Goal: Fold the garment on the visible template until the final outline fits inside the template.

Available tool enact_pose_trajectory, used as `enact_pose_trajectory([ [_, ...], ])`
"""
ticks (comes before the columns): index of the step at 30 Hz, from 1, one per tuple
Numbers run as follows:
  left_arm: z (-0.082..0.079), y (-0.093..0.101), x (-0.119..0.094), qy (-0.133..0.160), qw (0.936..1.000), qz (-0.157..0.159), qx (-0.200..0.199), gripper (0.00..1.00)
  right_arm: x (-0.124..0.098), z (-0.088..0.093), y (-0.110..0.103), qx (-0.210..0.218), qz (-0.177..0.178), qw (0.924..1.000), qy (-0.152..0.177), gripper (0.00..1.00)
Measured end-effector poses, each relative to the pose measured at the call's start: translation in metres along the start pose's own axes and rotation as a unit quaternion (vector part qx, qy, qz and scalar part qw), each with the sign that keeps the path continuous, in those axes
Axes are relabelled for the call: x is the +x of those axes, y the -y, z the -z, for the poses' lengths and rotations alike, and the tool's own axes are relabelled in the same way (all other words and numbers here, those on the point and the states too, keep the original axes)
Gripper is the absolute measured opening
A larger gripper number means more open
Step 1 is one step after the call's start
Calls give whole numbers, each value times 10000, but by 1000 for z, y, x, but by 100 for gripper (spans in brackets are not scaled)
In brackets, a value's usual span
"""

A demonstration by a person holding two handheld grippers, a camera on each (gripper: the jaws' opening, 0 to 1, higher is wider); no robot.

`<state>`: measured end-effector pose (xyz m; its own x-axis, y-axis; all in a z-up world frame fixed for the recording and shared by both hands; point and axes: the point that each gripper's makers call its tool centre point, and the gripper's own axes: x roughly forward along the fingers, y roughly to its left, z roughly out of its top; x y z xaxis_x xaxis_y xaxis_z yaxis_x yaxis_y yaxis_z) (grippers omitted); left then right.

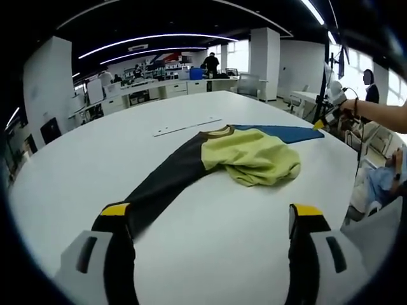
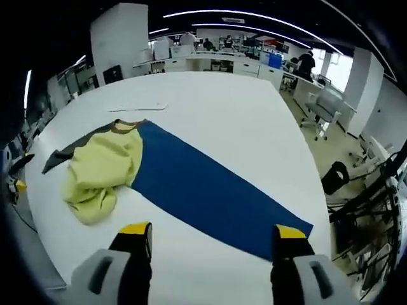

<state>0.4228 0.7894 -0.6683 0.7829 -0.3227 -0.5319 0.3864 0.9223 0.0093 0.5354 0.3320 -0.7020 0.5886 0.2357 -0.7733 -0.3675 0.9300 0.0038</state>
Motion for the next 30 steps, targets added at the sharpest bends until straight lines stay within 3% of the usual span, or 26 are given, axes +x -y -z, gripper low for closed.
enact_pose_trajectory([
  [12, 0, 2, 0, 11, 10000, 45, 56, 99, 8, -23, -87, -762, -942, 9925, 172, 79],
  [30, 2, 18, 1, 15, 9995, 286, 111, 99, 19, -35, -200, -1626, -1924, 9673, 314, 72],
])
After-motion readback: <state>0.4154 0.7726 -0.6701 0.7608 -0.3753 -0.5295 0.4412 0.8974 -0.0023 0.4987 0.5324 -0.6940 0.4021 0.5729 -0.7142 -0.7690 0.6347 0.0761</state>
